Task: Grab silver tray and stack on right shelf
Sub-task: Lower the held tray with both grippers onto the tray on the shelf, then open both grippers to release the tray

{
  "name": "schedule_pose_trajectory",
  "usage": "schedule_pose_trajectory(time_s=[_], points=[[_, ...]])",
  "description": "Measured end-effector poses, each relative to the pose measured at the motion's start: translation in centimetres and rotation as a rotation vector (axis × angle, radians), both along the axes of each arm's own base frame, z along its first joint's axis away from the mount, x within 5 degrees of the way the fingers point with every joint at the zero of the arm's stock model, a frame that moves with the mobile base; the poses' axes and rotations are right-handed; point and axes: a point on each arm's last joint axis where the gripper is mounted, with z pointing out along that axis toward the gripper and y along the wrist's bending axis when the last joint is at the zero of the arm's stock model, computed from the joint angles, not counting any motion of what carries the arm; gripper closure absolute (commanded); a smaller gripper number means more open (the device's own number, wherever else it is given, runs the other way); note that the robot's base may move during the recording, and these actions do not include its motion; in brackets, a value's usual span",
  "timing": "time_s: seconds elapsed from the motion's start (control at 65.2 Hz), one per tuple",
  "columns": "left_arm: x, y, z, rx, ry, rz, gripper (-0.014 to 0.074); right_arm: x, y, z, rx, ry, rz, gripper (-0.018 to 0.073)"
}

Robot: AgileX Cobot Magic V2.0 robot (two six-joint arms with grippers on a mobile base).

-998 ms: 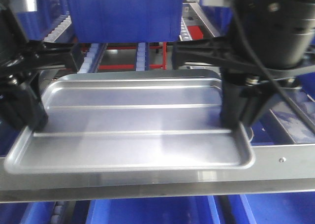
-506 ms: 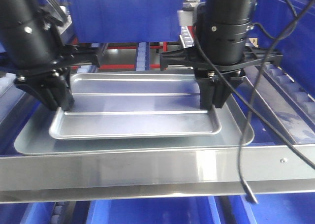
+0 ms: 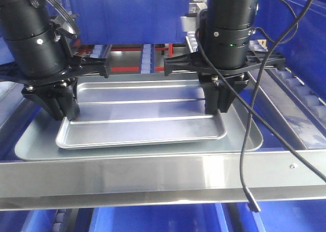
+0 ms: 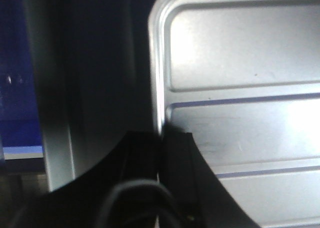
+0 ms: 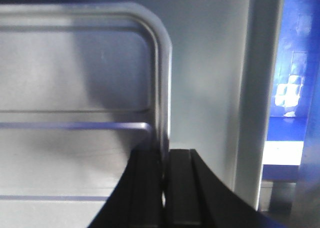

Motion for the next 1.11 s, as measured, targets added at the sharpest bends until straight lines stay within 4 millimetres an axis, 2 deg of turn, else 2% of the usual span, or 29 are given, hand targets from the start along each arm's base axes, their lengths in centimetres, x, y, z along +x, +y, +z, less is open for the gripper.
schedule_pose_trajectory(time_s=[0.322, 0.384, 0.568, 0.645, 0.675, 0.767, 0.813, 0.906, 1.105], points=[[0.0, 0.0, -0.1, -0.002, 0.003, 0.001, 0.0696, -0.1, 0.0, -0.1, -0.004, 0.009, -0.002, 0.0489], [0.0, 0.0, -0.1, -0.002, 0.003, 0.0, 0.0696, 0.0, 0.0, 0.0, -0.004, 0.01, -0.002, 0.0437], [0.0, 0.0, 0.0, -0.002, 0.002, -0.002, 0.0684, -0.1, 0.1, 0.0, 0.007, 0.02, -0.009, 0.0112], [0.0, -0.1, 0.1, 0.005, 0.0, -0.01, 0.057, -0.1, 0.3, 0.0, 0.028, 0.019, -0.012, 0.0012], [0.0, -0.1, 0.1, 0.011, -0.001, -0.021, 0.0481, -0.1, 0.4, 0.1, 0.037, 0.013, -0.013, -0.0009], [-0.2, -0.3, 0.0, 0.027, 0.005, -0.047, 0.0272, 0.1, 0.8, 0.3, 0.075, -0.014, -0.012, -0.0012], [-0.2, -0.3, 0.0, 0.022, 0.009, -0.046, 0.022, 0.2, 0.9, 0.4, 0.087, -0.021, -0.013, -0.0012], [0.0, -0.1, 0.0, 0.016, 0.009, -0.036, 0.0207, 0.2, 1.1, 0.5, 0.103, -0.026, -0.016, -0.0012], [0.9, 1.8, 0.1, 0.008, 0.018, 0.03, 0.0209, 0.7, 0.4, 0.5, 0.113, -0.027, -0.042, -0.0012]])
